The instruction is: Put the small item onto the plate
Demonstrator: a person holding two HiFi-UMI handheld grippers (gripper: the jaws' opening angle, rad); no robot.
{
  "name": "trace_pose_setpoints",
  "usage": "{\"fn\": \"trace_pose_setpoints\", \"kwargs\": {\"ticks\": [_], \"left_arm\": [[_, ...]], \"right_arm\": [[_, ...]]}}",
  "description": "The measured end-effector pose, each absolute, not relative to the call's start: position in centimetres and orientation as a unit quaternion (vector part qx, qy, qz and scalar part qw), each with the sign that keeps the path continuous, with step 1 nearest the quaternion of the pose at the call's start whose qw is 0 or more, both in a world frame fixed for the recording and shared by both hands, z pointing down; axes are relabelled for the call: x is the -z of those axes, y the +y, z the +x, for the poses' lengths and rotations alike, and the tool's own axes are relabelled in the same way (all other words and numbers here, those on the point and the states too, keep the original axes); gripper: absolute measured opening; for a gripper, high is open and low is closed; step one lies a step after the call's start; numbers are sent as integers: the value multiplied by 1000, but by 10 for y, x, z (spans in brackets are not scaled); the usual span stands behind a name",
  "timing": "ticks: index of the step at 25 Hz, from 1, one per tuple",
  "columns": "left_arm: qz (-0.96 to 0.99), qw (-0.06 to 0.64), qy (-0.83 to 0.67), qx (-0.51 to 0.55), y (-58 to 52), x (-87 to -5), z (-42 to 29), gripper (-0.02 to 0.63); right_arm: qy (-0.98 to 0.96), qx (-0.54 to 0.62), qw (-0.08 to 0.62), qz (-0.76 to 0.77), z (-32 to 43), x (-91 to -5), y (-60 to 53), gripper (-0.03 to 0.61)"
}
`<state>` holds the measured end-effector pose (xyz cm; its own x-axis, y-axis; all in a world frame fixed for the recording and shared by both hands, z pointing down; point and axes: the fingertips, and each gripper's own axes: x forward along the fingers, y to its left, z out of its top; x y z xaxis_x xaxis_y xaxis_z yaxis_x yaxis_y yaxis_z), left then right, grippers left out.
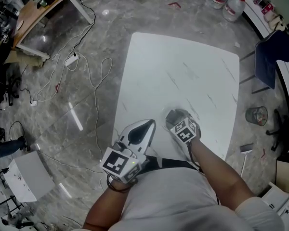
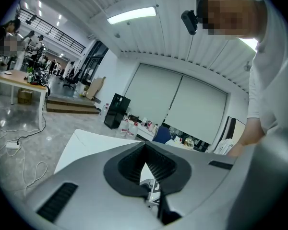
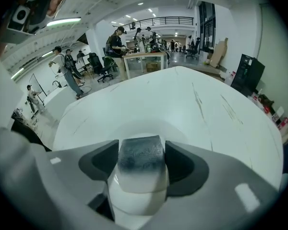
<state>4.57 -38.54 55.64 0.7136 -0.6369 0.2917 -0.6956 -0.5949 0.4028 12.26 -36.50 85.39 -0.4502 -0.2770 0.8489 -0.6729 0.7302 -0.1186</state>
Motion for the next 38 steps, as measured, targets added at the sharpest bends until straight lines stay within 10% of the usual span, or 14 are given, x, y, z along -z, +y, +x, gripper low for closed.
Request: {"fn": "trace_pose_setpoints", "kwargs": {"ticks": [22, 38], "left_arm": [[911, 225, -342, -50, -379, -519, 58, 5], [944, 145, -295, -15, -379, -415, 86, 5]], "right_arm": [[-872, -171, 271, 371, 136, -702, -373, 44], [-886, -39, 112, 447, 160, -477, -359, 3]]}}
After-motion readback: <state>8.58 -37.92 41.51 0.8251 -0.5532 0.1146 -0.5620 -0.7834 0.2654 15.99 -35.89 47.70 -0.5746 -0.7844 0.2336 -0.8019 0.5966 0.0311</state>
